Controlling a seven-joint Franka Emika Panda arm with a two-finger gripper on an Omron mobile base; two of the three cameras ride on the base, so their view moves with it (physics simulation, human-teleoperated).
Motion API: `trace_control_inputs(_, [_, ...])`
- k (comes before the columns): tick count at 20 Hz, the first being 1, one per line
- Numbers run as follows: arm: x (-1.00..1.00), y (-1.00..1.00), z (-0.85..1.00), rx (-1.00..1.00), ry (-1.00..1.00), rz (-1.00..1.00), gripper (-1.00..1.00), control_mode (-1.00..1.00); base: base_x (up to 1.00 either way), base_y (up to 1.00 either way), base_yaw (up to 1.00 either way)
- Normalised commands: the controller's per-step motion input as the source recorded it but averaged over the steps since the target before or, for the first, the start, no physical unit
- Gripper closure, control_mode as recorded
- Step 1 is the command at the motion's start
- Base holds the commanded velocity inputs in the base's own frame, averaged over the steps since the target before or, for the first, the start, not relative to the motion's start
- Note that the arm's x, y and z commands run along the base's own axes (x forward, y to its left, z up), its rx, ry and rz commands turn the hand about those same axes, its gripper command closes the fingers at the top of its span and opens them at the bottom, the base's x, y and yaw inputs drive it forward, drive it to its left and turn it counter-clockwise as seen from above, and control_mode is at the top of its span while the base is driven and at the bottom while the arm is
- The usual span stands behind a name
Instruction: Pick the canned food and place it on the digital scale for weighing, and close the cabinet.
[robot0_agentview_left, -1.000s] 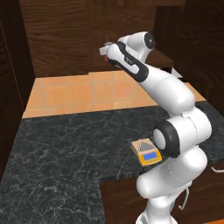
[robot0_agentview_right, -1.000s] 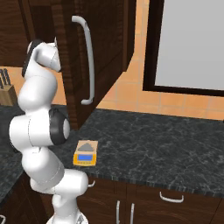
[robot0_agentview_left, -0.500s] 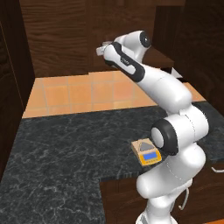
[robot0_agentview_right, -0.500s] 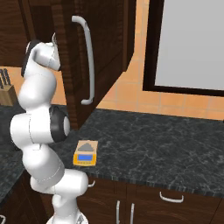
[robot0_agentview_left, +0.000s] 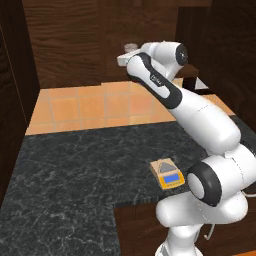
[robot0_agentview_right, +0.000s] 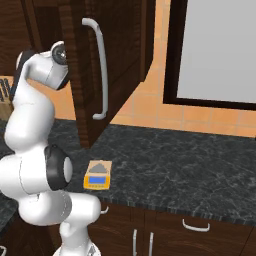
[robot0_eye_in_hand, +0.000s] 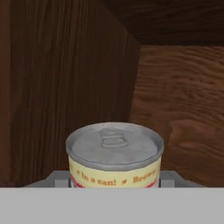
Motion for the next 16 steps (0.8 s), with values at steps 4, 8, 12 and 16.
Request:
trace_control_inputs(4, [-0.93,0.05,0.18,0.00,-0.08,0.00,1.00,-1.00,0.00,0.00,0.00])
trace_control_inputs(8, [-0.99,0.00,0.20,0.00,0.00,-0.07,1.00,-1.00,0.00,0.00,0.00])
trace_control_inputs(12, [-0.99,0.00,0.04,0.00,0.04,-0.30,1.00,-1.00,0.00,0.00,0.00])
trace_control_inputs(16, [-0.64,0.00,0.00,0.02,0.08,-0.55,1.00,-1.00,0.00,0.00,0.00])
